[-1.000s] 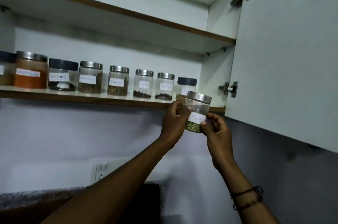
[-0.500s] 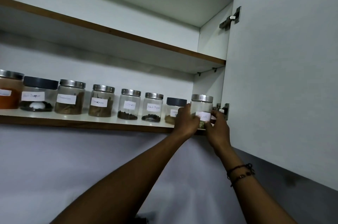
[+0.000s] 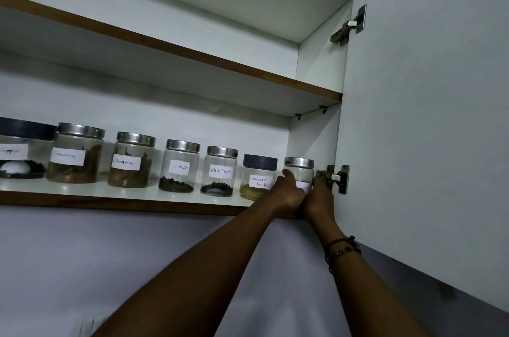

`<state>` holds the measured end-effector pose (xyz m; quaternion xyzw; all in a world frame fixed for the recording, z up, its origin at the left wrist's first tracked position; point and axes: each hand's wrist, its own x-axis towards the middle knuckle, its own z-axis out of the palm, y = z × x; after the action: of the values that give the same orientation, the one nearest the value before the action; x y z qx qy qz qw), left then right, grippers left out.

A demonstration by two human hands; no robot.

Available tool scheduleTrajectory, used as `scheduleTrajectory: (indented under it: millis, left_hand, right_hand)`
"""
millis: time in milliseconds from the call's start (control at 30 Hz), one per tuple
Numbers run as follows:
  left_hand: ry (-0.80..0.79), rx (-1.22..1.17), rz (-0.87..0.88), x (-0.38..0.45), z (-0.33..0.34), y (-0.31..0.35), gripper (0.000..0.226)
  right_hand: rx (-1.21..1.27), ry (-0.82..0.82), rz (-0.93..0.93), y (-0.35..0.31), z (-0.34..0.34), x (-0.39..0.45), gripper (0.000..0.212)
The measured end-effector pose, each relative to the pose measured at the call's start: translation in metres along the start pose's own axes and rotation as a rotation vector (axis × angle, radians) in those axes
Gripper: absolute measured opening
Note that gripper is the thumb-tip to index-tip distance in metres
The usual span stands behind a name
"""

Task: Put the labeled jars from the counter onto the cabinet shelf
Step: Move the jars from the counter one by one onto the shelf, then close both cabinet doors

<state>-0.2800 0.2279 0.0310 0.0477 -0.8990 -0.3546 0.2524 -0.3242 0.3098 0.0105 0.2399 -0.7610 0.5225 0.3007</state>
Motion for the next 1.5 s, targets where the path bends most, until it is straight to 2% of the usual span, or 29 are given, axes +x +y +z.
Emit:
scheduleTrajectory:
  millis: [100,233,300,400,533,633,733,833,967,1033,1133,1233,1333,1500]
  left_hand:
    - [-0.014,0.047,0.017,0.005,-0.001,-0.003,0.085]
    - [0.072,0.068,0.093,-0.005,0.001,-0.008,0.062]
    - [0.075,0.057,0.167,-0.011,0.001,-0.01,0.053]
    - [0.036,-0.038,0.248,-0.027,-0.003,-0.009,0.044]
    - [0.055,-0.114,0.297,-0.053,-0.008,-0.001,0.062]
    - [0.09,-0.205,0.371,-0.073,-0.011,0.016,0.062]
    - [0.091,-0.302,0.477,-0.096,-0.018,0.049,0.057]
    - [0.107,-0.375,0.627,-0.119,-0.019,0.089,0.058]
    - [0.118,-0.487,0.803,-0.151,-0.008,0.144,0.043]
    - [0.104,-0.52,0.867,-0.165,0.001,0.172,0.034]
    - [0.087,-0.567,0.96,-0.184,0.014,0.207,0.034]
    - [0.047,-0.579,1.007,-0.199,0.026,0.234,0.04]
    - [-0.012,-0.567,0.974,-0.211,0.04,0.255,0.055]
    - [-0.104,-0.533,0.914,-0.221,0.061,0.273,0.061]
  right_hand:
    - [-0.042,-0.046,-0.038,0.003,0.001,0.002,0.029]
    - [-0.041,-0.063,-0.022,0.006,-0.004,-0.007,0.009]
    - [-0.011,-0.071,-0.013,0.008,-0.009,-0.015,0.023]
    - [-0.009,-0.094,-0.043,0.005,-0.023,-0.027,0.033]
    - [-0.045,-0.087,-0.144,-0.011,-0.049,-0.047,0.04]
    - [-0.07,-0.034,-0.27,-0.039,-0.078,-0.064,0.04]
    - [-0.14,0.112,-0.513,-0.071,-0.117,-0.084,0.025]
    - [-0.287,0.187,-0.59,-0.097,-0.159,-0.103,0.021]
    - [-0.452,0.376,-0.587,-0.119,-0.221,-0.122,0.02]
    - [-0.592,0.44,-0.547,-0.124,-0.251,-0.131,0.027]
    - [-0.771,0.506,-0.477,-0.125,-0.288,-0.144,0.037]
    - [-0.769,0.567,-0.401,-0.124,-0.318,-0.157,0.043]
    - [-0.664,0.536,-0.269,-0.117,-0.34,-0.162,0.046]
    - [-0.461,0.353,-0.114,-0.1,-0.365,-0.162,0.059]
